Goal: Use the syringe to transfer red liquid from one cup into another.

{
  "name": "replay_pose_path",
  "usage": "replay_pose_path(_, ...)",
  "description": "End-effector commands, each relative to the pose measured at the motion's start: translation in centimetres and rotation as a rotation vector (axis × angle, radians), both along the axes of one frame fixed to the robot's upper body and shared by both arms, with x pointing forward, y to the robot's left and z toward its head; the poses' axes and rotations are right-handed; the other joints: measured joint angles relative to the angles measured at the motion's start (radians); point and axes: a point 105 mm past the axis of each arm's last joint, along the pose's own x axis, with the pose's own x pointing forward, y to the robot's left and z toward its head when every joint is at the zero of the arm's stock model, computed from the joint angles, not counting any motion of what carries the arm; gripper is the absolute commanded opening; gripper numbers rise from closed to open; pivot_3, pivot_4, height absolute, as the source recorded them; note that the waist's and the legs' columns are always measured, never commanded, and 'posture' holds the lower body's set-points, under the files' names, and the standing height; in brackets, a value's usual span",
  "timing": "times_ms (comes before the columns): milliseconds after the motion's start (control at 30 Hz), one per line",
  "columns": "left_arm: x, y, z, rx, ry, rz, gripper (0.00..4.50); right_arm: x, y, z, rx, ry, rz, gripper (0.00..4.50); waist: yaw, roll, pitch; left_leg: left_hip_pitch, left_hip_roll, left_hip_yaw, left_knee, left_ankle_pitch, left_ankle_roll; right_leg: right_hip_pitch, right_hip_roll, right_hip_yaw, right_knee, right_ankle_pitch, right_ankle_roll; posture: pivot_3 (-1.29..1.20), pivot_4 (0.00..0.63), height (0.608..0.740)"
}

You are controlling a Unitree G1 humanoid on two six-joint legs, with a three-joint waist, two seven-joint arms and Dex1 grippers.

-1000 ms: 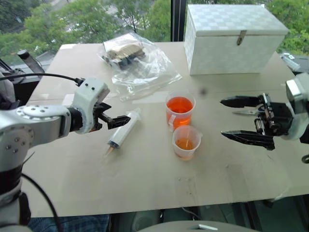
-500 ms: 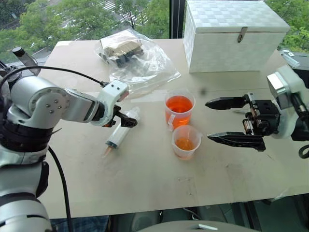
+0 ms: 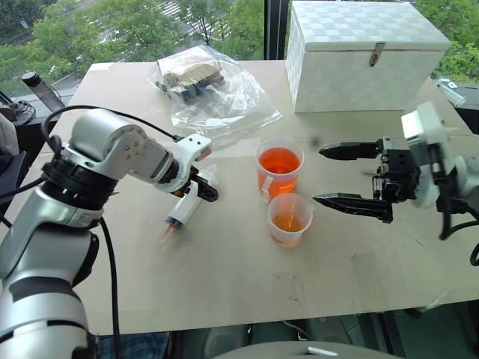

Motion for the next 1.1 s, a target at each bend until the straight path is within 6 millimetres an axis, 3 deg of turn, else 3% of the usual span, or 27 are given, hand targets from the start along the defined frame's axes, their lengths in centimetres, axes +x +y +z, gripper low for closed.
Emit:
replay_pose_path(33, 0.4, 0.3, 0.5, 0.016, -0.001, 0.01, 4.49, 0.0, 0.2, 1.2, -0.038, -0.07, -0.016, 4.5, -0.004, 0.0, 0.0, 0.0, 0.0, 0.0, 0.0, 0.0, 0.0, 0.0, 0.0, 0.0, 0.0, 0.0, 0.0, 0.0, 0.15, 0.74)
replay_pose_path(567, 1.4, 0.1, -0.2, 0.058, 0.006, 0.004, 4.49, -0.7, 1.0, 2.1, -0.104, -0.07, 0.012, 4.5, 0.0, 0.0, 0.0, 0.0, 0.0, 0.0, 0.003, 0.0, 0.0, 0.0, 0.0, 0.001, 0.003, 0.0, 0.0, 0.0, 0.15, 0.74)
replay_pose_path(667, 1.8, 0.0, -0.2, 0.07, -0.015, 0.001, 3.74, -0.8, 1.1, 1.9, -0.109, -0.07, 0.014, 4.5, 0.002, 0.0, 0.0, 0.0, 0.0, 0.0, 0.003, 0.0, 0.0, 0.0, 0.0, 0.001, 0.005, 0.0, 0.0, 0.0, 0.15, 0.74)
replay_pose_path(833, 2.1, -0.2, 0.1, 0.08, -0.043, -0.022, 1.43, -0.7, 0.9, 1.9, -0.104, -0.072, 0.001, 4.5, 0.002, 0.0, 0.0, 0.0, 0.0, 0.0, 0.004, 0.0, 0.001, 0.0, 0.0, 0.001, 0.006, 0.0, 0.0, 0.0, 0.15, 0.74)
replay_pose_path(933, 2.6, -0.1, 0.7, 0.082, -0.115, -0.062, 1.38, -0.5, 0.9, 2.1, -0.097, -0.083, -0.011, 4.5, 0.002, 0.0, 0.0, 0.0, 0.0, 0.0, 0.004, 0.0, 0.0, -0.001, -0.001, 0.001, 0.006, 0.0, 0.0, 0.0, 0.15, 0.74)
replay_pose_path(1100, 5.5, 0.8, 7.8, -0.033, -0.473, -0.089, 1.38, -0.5, -0.1, 2.5, -0.082, -0.069, -0.046, 4.5, 0.001, -0.002, 0.001, 0.0, 0.0, 0.0, 0.004, 0.0, 0.0, -0.001, -0.001, 0.001, 0.006, 0.0, 0.0, 0.0, 0.15, 0.74)
